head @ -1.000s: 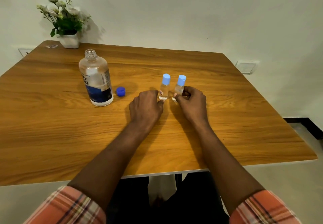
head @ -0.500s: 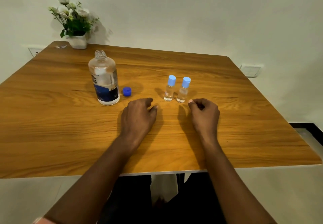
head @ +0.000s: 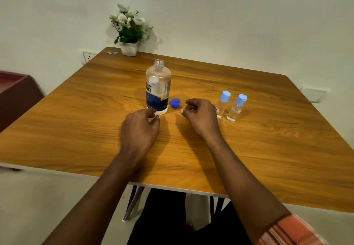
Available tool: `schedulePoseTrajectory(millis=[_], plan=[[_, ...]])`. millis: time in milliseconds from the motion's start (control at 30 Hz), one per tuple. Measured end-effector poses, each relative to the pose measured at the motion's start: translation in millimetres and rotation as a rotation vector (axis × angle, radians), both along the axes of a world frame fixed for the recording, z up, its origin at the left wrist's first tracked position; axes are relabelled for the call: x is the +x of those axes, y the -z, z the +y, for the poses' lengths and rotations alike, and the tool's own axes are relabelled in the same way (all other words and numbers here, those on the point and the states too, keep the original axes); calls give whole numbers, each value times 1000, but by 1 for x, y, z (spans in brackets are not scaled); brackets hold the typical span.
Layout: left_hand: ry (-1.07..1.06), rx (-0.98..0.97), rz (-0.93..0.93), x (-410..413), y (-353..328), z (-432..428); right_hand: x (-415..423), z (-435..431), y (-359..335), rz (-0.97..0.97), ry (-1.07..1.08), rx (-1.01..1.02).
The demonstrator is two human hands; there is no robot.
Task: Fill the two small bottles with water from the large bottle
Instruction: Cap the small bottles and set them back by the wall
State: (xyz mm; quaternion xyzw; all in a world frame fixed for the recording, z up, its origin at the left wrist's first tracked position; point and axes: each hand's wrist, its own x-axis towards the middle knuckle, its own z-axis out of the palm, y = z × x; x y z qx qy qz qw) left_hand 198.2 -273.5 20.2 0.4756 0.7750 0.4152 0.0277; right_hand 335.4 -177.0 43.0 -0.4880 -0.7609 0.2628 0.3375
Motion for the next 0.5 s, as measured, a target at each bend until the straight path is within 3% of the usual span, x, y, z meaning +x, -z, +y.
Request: schedulePoseTrajectory(millis=[200, 500], plan=[[-61, -21, -17, -18, 0, 5, -28, 22, 5, -97, 43, -83], [-52, -32, -26, -22, -2, 14, -40, 23, 8, -164, 96, -9]])
